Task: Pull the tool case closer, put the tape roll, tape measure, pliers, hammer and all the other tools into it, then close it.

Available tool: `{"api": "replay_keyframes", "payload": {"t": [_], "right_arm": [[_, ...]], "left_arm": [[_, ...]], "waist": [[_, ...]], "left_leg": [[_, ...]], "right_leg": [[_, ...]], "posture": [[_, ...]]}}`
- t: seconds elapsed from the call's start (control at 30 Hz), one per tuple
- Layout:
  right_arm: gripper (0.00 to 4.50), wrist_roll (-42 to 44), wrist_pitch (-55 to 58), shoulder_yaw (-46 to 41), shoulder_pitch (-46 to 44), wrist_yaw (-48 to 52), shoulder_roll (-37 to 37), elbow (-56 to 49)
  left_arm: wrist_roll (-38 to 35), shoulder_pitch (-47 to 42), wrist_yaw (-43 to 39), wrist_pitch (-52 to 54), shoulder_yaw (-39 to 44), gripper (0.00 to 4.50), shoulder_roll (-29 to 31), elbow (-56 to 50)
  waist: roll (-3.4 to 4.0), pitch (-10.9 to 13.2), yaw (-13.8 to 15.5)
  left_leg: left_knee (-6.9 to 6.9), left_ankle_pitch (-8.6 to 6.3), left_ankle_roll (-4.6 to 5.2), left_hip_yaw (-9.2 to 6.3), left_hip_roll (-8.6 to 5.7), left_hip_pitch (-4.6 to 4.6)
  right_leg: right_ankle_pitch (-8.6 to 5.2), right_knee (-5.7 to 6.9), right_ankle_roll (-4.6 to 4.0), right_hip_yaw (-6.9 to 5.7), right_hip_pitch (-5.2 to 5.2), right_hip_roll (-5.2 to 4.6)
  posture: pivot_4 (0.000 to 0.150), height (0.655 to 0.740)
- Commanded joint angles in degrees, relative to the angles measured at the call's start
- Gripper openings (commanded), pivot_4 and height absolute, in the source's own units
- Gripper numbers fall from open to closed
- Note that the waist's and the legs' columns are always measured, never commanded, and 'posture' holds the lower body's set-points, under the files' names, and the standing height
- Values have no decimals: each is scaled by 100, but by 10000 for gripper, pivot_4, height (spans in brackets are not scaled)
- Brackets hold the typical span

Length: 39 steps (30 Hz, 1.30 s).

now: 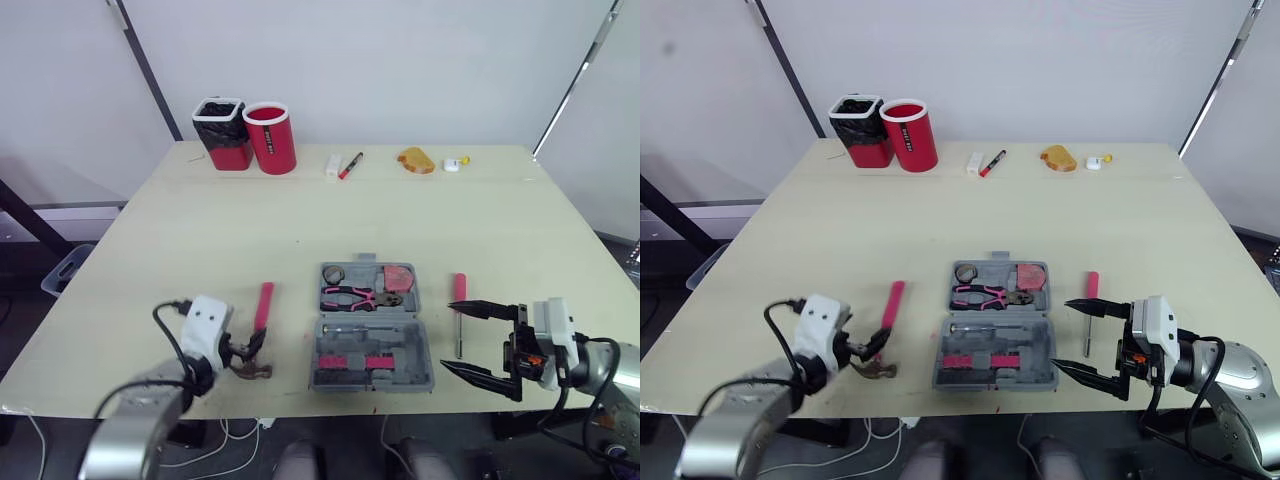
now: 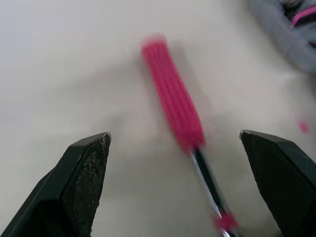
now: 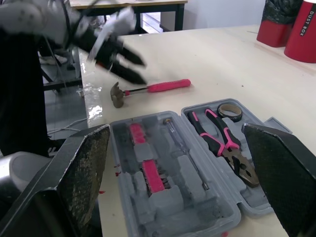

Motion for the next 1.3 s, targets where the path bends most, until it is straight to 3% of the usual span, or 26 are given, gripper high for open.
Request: {"api": "replay_keyframes", "payload": {"t": [0.03, 0.3, 0.4, 0.5, 0.67, 0.9, 1.0, 1.3], "right_arm": [[45000, -18, -139, -9, -28, -56, 55, -85], [45000, -73, -130, 20, -125, -136, 111, -44], [45000, -91, -132, 21, -143, -129, 93, -33], [45000, -57, -113, -45, -116, -120, 56, -56], [45000, -31, -65, -99, -165, -113, 1, -58], [45000, -15, -36, -105, -216, -40, -61, -19], [45000, -16, -44, -97, -204, -22, -78, -8], [45000, -40, -38, -20, -173, -90, -34, -79]], "left_arm": [[-67, -250, -916, -712, -193, 44619, 462, 426], [89, -1785, -4169, -3197, -1178, 44619, 1842, 2542], [449, -2695, -5437, -4734, -1714, 44619, 2152, 3495], [567, -3399, -6404, -5586, -2183, 44619, 2310, 4109], [1008, -4746, -6478, -7603, -3647, 44619, 2509, 5116], [1554, -6237, -6478, -10188, -5495, 44619, 2304, 6691], [2121, -6771, -6478, -11399, -6278, 44619, 2080, 7349], [3477, -7392, -5604, -12887, -6838, 44619, 1113, 8290]], "waist": [[1, 0, -5], [3, 5, 5], [3, 6, 29], [3, 7, 79], [5, 8, 125], [4, 9, 131], [3, 9, 126], [-6, 14, 128]], "left_leg": [[-2, 0, 0, 5, 0, -3], [-4, 0, 0, 5, 1, -18], [-3, 0, 0, 6, 1, -22], [-2, 0, 0, 8, 1, -26], [-2, 0, 1, 13, 2, -29], [1, 0, 2, 13, 1, -34], [1, 0, 2, 13, 1, -34], [6, 0, 3, 14, 1, -37]], "right_leg": [[0, -7, 0, 3, 0, -2], [1, -22, 1, -4, -8, 0], [2, -24, 1, -5, -8, 1], [3, -29, 2, -5, -9, 4], [13, -37, 22, 2, -8, 6], [16, -44, 27, 3, -7, 8], [17, -45, 27, 5, -6, 9], [20, -47, 33, 9, -4, 9]], "posture": [[1500, 7400], [1500, 7400], [1500, 7400], [1500, 7400], [1500, 7400], [1500, 7400], [1500, 7400], [1500, 7400]]}}
